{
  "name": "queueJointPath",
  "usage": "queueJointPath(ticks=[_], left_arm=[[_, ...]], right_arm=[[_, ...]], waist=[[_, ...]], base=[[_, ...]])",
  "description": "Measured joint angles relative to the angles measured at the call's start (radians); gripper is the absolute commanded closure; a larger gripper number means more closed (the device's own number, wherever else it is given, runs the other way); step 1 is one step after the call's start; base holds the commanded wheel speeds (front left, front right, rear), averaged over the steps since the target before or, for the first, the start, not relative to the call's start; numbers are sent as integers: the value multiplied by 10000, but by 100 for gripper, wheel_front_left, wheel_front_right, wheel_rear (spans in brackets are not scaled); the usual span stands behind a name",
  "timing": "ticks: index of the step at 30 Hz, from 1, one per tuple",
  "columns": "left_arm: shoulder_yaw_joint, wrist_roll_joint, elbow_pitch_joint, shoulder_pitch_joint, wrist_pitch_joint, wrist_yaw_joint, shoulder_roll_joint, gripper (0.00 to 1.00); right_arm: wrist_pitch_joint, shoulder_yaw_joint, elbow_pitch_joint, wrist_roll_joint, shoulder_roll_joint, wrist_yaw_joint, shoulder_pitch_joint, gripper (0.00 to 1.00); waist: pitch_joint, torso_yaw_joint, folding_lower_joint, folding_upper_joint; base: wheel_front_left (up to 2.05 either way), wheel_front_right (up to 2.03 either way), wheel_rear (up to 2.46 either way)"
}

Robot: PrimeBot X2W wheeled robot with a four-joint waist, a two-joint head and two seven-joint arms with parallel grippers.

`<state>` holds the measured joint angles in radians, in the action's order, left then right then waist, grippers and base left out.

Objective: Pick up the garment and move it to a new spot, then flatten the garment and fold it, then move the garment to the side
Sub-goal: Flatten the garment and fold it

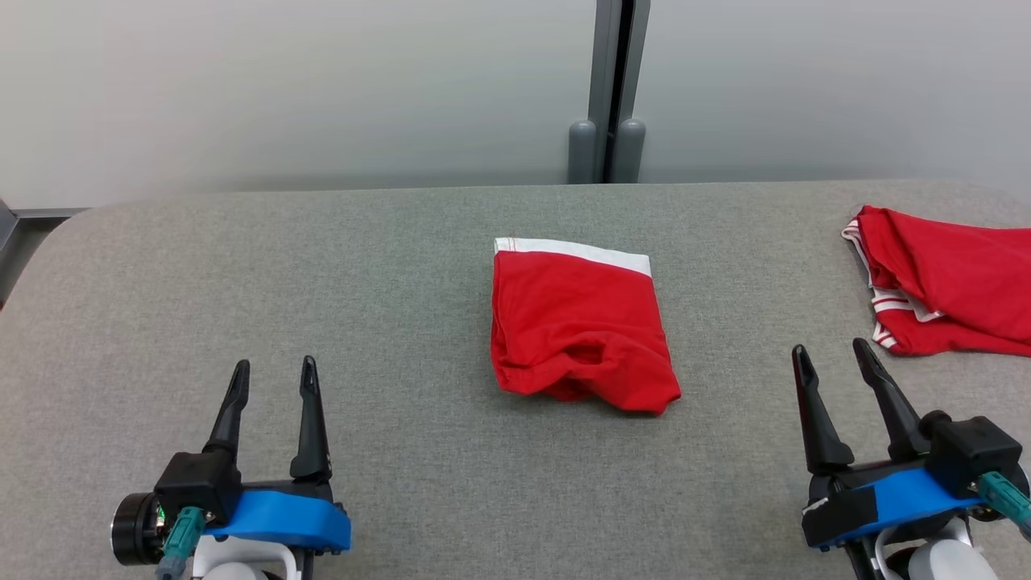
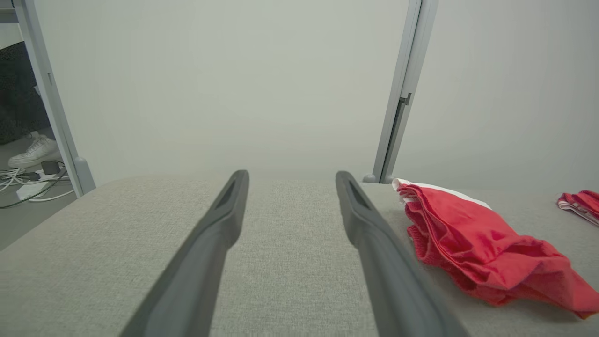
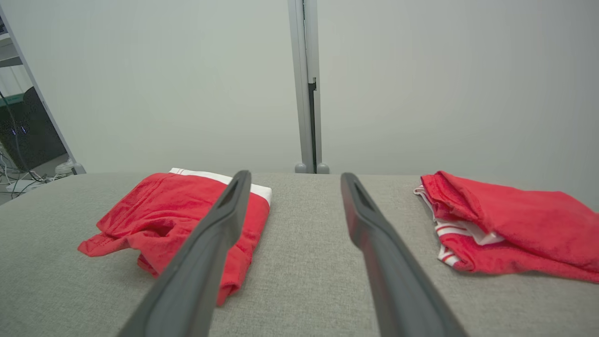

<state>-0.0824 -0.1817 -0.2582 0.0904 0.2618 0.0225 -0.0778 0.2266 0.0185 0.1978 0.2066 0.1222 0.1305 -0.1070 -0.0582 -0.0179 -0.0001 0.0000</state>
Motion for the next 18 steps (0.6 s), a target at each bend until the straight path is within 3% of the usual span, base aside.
queueJointPath(ticks=[18], left_arm=[[36, 67, -48, 78, -35, -339, -247, 0]], right_arm=[[-907, -483, -1108, -656, -606, 2, 546, 0]], waist=[[31, -271, 0, 0]], base=[[0, 0, 0]])
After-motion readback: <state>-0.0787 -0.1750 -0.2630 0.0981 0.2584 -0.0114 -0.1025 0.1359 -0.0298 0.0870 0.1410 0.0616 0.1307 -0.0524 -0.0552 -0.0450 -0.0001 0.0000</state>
